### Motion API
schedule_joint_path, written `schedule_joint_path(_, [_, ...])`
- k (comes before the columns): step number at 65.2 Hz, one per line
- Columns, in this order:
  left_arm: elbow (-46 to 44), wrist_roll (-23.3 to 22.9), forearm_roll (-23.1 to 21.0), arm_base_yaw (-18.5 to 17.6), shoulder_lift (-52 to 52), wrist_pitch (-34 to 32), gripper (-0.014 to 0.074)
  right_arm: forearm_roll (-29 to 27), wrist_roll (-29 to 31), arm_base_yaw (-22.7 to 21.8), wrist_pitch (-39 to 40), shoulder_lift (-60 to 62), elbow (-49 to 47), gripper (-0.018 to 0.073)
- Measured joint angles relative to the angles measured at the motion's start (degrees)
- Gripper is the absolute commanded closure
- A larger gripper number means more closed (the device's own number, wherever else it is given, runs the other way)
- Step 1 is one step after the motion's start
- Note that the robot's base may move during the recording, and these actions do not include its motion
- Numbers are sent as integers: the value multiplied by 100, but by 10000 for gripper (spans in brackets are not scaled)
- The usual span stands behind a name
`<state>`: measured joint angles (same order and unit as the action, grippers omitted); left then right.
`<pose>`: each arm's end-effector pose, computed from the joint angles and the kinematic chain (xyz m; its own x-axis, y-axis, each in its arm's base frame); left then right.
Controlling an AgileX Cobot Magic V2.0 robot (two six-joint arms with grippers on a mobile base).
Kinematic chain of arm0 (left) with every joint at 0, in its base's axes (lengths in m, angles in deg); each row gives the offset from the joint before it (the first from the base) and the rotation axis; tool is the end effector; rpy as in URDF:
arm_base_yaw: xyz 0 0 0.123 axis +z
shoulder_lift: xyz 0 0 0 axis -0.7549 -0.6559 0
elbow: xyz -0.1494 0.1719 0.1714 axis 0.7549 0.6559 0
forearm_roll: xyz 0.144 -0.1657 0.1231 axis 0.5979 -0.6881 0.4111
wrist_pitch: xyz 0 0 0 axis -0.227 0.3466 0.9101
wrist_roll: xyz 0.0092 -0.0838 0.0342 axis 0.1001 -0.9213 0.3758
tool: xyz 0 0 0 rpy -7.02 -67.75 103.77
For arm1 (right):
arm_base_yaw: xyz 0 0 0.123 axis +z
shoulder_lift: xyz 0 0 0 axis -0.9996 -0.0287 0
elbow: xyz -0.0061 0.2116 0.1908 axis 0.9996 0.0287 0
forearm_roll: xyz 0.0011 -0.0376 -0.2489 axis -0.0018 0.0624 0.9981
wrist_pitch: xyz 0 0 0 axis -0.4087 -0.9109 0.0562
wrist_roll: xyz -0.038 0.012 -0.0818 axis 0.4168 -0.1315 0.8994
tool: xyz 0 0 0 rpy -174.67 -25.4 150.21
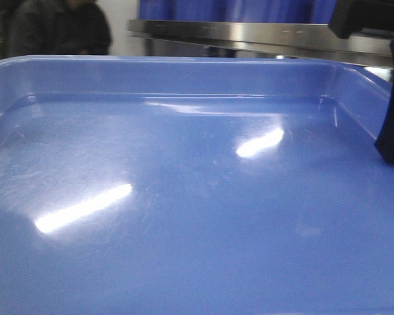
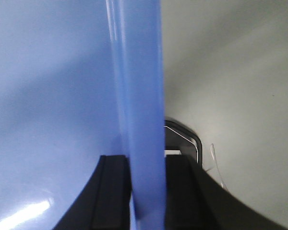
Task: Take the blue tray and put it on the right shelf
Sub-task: 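Hold the tray while the base drives up to the steel shelf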
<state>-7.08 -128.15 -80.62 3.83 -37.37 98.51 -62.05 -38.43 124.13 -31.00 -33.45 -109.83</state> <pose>0.1487 -0.1369 0.3067 -0.9590 -0.0099 -0.2832 0.0312 0.9896 -0.1404 0.1744 0.1220 0.2923 -0.9459 0.1261 -0.2988 0.0604 0.9737 0.2196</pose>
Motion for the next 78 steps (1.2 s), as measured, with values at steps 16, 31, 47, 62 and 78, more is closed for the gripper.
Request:
schedule_joint_path(16, [0, 0, 0, 0, 0, 0, 574, 0, 0, 0, 0, 0, 0, 417])
schedule_joint_path(31, [0, 0, 0, 0, 0, 0, 574, 0, 0, 0, 0, 0, 0, 417])
schedule_joint_path(47, [0, 0, 0, 0, 0, 0, 574, 0, 0, 0, 0, 0, 0, 417])
schedule_joint_path(62, [0, 0, 0, 0, 0, 0, 574, 0, 0, 0, 0, 0, 0, 417])
schedule_joint_path(78, [0, 0, 0, 0, 0, 0, 574, 0, 0, 0, 0, 0, 0, 417])
